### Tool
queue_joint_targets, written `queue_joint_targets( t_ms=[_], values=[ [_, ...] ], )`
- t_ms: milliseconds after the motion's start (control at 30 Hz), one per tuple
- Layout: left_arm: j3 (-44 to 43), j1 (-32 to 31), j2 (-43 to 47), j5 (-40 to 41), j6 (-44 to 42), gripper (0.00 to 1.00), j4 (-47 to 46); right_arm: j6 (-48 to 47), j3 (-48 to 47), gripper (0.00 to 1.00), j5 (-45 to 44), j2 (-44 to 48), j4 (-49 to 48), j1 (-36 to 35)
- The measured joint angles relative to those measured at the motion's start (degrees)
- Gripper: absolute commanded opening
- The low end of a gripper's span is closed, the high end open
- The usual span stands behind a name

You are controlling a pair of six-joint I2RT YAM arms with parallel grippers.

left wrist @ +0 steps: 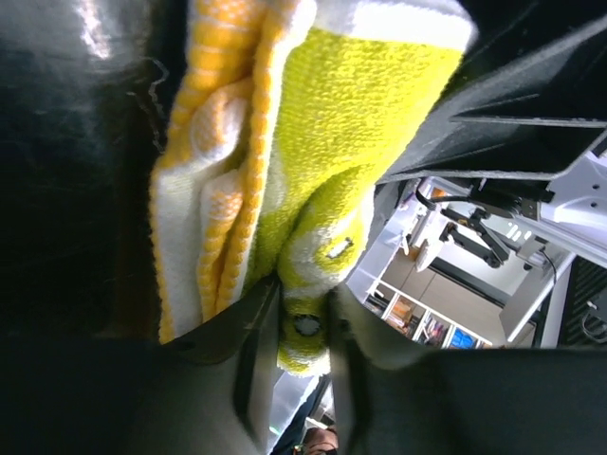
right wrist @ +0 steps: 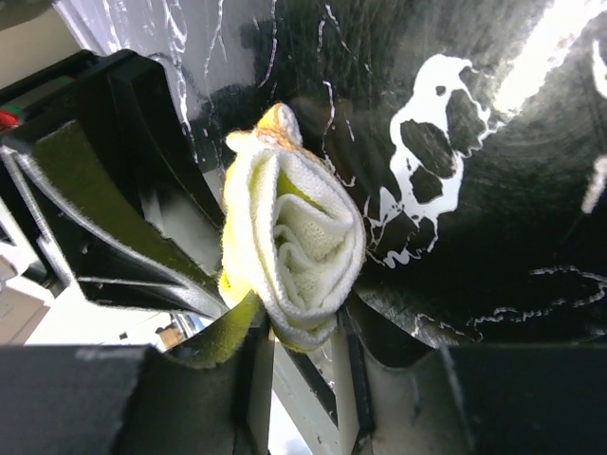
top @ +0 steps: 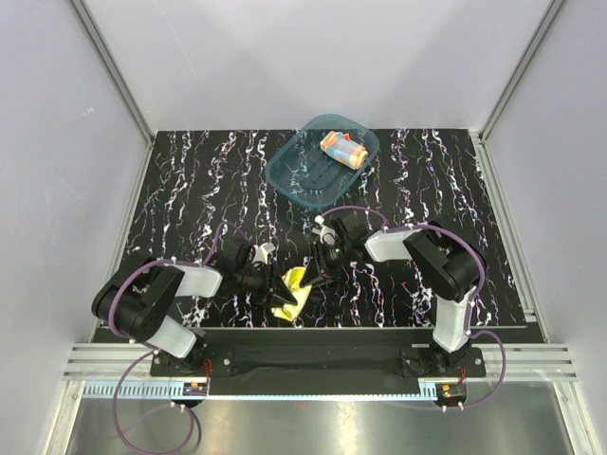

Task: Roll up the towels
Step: Roll the towel

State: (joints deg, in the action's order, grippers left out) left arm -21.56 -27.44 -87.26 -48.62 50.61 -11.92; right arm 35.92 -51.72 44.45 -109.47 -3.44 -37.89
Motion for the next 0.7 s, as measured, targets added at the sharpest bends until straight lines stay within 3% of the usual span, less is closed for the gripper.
queue_joint_targets(
  t_ms=[167, 433, 700],
  values=[
    [-1.49, -0.28, 3.43, 3.76, -2.82, 0.41, 6.47, -0.35, -0.79, 0.22, -3.65, 2.01, 5.20, -0.55],
    [-7.34, -5.05, 10.47, 16.35, -8.59, 0.43, 20.85, -2.16, -4.22, 0.21, -9.94, 4.33, 16.76, -1.03],
    [-19.15, -17.07, 18.38, 35.65, -12.63, 0.43, 37.79, -3.45, -7.37, 0.19, -14.84, 4.87, 24.68, -2.14]
  ],
)
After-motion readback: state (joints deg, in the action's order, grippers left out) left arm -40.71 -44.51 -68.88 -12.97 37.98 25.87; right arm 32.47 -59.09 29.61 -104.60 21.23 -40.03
